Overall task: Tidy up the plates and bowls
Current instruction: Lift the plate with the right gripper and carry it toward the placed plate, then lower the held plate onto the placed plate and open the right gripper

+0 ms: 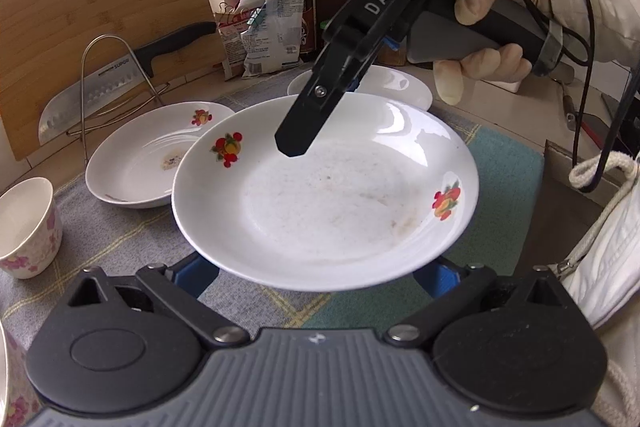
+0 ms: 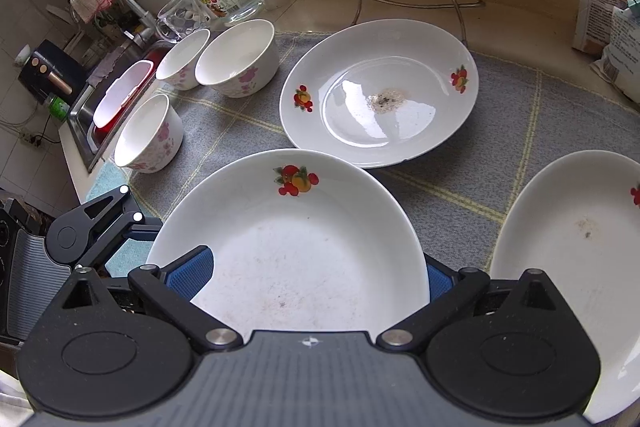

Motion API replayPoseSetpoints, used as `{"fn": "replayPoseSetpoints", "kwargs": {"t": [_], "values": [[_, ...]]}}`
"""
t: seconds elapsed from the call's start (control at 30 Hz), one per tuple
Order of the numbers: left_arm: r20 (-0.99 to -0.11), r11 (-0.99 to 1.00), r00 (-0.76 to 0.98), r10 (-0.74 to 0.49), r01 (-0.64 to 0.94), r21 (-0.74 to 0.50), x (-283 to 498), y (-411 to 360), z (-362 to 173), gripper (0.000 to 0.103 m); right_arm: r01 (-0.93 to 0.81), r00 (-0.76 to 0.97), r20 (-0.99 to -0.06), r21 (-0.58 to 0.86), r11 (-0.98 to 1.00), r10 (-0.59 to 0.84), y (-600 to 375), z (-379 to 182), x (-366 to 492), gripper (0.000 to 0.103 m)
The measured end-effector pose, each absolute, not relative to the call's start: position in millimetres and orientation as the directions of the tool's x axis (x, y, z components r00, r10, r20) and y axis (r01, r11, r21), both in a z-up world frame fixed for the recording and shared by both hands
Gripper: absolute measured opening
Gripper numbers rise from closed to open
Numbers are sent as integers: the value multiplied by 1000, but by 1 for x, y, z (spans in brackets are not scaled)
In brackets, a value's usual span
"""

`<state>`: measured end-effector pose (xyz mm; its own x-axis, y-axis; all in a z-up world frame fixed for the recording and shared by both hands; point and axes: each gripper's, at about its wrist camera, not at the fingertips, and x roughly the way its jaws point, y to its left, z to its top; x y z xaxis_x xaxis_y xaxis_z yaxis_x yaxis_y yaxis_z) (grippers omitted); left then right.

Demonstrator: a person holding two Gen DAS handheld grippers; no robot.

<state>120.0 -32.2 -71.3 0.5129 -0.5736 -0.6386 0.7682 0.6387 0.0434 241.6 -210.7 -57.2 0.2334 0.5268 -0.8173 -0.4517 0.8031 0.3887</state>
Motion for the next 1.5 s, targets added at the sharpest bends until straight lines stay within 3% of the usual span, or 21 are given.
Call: {"fn": "replayPoseSetpoints", "kwargs": {"t": [0.87, 1.5], "values": [[-639, 549, 453, -622, 834, 56, 176, -141, -77, 102, -326, 335, -805, 389, 861, 490, -336, -64, 264, 103], [-656, 518, 423, -625, 853, 57, 203, -169, -88, 102, -274, 350, -807, 398, 875, 477, -379, -78, 276, 103]]}}
